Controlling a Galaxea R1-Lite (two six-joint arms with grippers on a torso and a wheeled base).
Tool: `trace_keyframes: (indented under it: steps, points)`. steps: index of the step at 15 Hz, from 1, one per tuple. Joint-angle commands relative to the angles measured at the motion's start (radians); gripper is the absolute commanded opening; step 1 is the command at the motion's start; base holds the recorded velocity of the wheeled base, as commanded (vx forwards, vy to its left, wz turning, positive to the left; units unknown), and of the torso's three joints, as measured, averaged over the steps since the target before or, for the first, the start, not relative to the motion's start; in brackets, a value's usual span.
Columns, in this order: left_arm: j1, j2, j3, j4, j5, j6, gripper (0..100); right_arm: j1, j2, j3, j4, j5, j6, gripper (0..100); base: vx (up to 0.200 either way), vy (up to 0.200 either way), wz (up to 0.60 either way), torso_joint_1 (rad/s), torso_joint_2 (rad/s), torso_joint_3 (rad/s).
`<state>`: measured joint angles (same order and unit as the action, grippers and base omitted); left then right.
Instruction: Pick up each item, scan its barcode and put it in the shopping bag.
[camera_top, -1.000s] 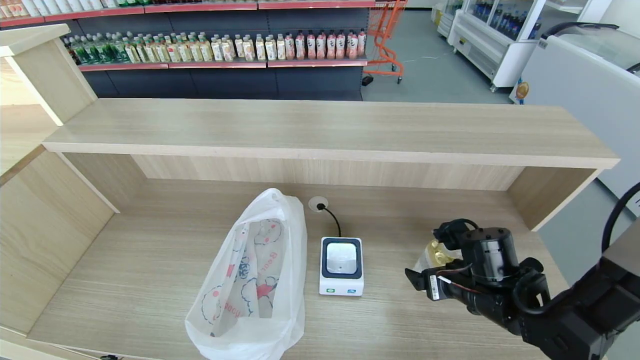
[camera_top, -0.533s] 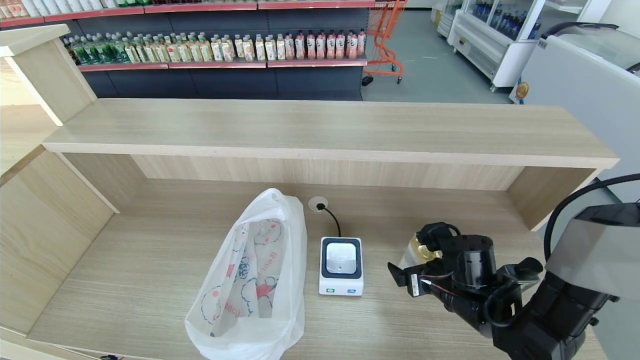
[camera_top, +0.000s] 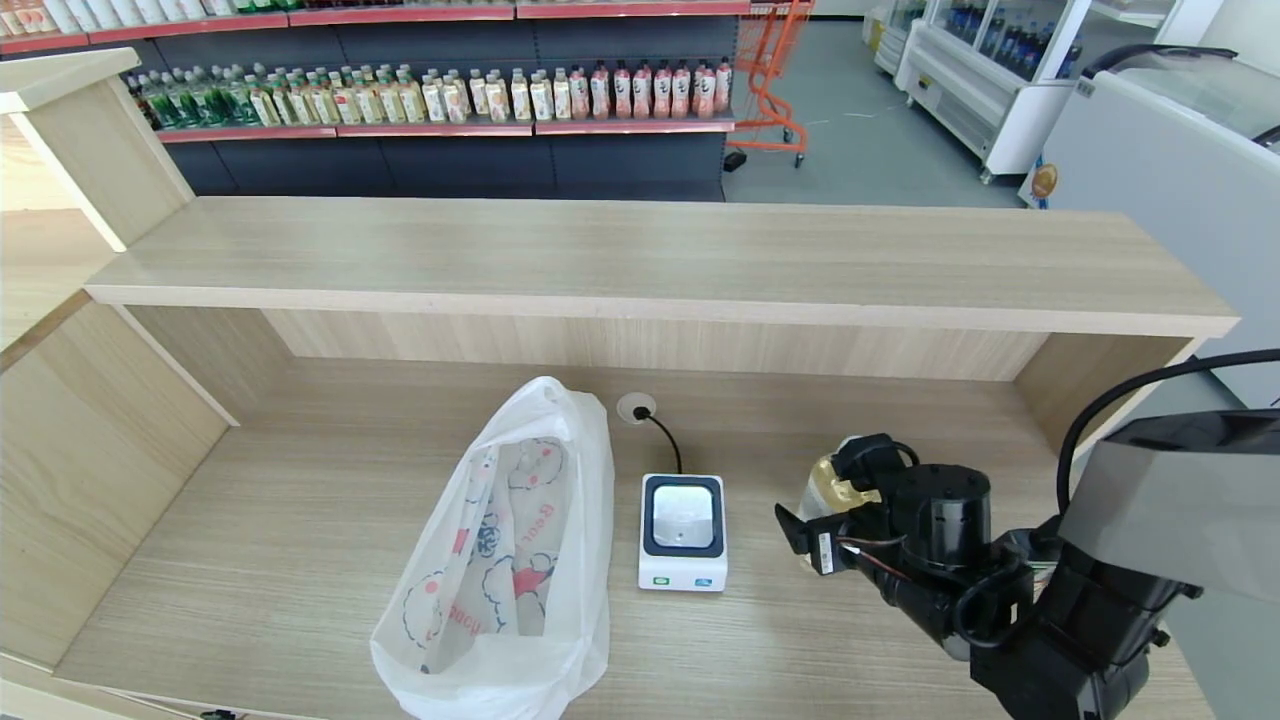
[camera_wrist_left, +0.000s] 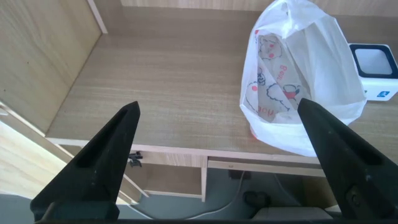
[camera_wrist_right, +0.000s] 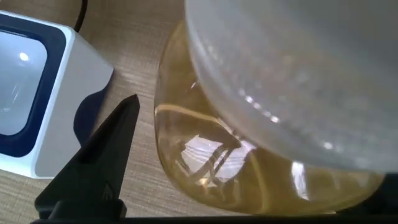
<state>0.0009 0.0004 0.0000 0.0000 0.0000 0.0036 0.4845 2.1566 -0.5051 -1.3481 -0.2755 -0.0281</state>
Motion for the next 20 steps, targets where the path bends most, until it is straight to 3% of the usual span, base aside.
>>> trace_keyframes:
  steps: [1, 6, 9, 11, 14, 16, 19, 20]
  points:
    - [-0.001, 0.001, 0.000, 0.000, 0.000, -0.001, 100, -0.015, 0.006, -0.016, -0.006, 0.002, -0.019, 0, 0.000, 0.000, 0.00, 0.000, 0.00, 0.000]
    - [0.001, 0.000, 0.000, 0.000, 0.000, 0.001, 100, -0.032, 0.040, -0.102, 0.000, 0.002, -0.023, 0, 0.000, 0.000, 0.00, 0.000, 0.00, 0.000]
    - [0.001, 0.000, 0.000, 0.000, 0.000, -0.001, 100, -0.033, 0.025, -0.079, 0.001, 0.007, -0.023, 0, 0.000, 0.000, 0.00, 0.000, 0.00, 0.000]
    - [0.001, 0.000, 0.000, 0.000, 0.000, -0.001, 100, -0.040, -0.049, -0.069, 0.023, 0.095, 0.027, 0, 0.000, 0.000, 0.00, 0.000, 0.00, 0.000]
    - [0.001, 0.000, 0.000, 0.000, 0.000, -0.001, 100, -0.115, -0.368, -0.130, 0.365, 0.429, 0.186, 0, 0.000, 0.000, 0.00, 0.000, 0.00, 0.000]
    - [0.001, 0.000, 0.000, 0.000, 0.000, 0.001, 100, -0.204, -0.567, -0.201, 0.629, 0.771, 0.272, 0, 0.000, 0.000, 0.00, 0.000, 0.00, 0.000]
    - [0.001, 0.000, 0.000, 0.000, 0.000, -0.001, 100, -0.237, -0.669, -0.193, 0.773, 1.055, 0.323, 0, 0.000, 0.000, 0.00, 0.000, 0.00, 0.000]
    - [0.001, 0.000, 0.000, 0.000, 0.000, -0.001, 100, -0.227, -0.678, -0.168, 0.774, 1.104, 0.320, 0, 0.000, 0.000, 0.00, 0.000, 0.00, 0.000]
